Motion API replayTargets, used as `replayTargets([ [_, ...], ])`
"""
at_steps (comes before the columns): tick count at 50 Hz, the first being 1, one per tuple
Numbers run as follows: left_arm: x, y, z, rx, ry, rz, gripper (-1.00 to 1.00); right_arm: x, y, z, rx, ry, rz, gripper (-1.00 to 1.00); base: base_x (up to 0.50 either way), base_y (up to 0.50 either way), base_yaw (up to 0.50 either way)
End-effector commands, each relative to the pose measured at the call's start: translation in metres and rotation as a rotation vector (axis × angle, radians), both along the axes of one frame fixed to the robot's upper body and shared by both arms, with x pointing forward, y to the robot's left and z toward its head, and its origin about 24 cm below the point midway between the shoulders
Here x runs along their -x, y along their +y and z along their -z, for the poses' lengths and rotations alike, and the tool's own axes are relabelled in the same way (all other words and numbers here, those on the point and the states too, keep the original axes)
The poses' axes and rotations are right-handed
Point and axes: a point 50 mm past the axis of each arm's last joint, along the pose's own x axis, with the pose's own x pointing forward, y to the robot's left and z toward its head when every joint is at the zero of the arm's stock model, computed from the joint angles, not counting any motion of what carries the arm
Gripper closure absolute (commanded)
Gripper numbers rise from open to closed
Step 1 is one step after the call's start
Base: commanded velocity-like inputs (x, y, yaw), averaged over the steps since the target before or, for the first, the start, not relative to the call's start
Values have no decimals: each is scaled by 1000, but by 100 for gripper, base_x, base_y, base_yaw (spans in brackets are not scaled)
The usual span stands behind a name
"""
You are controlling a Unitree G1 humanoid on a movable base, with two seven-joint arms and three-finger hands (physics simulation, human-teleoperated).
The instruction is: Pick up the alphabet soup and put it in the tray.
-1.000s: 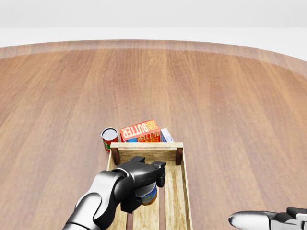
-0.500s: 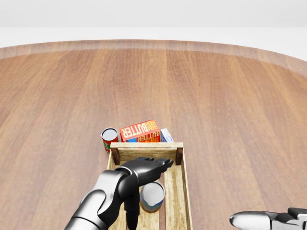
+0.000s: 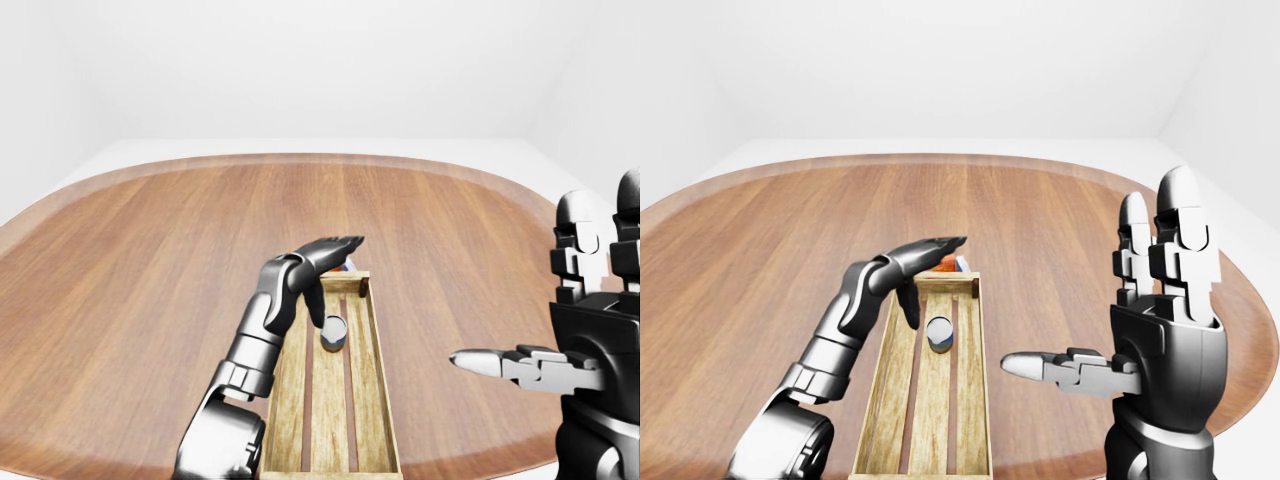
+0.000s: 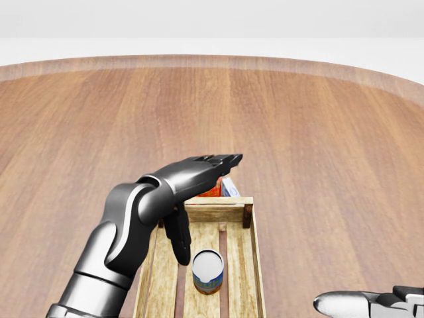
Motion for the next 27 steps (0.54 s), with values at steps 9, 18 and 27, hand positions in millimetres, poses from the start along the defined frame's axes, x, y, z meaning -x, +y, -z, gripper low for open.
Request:
replayTargets([
  [9,24,55,-130,280,-474,-104,-100,-3,0,2,-4,12,-2,-96,0,0,0],
  [18,67,79,-161,369,-674,-65,-100,-2,1,2,-2,10,-2,-97,0,0,0],
  [27,117,103,-140,545,-635,-19,-100,-1,1,1,-1,9,-1,-96,0,0,0],
])
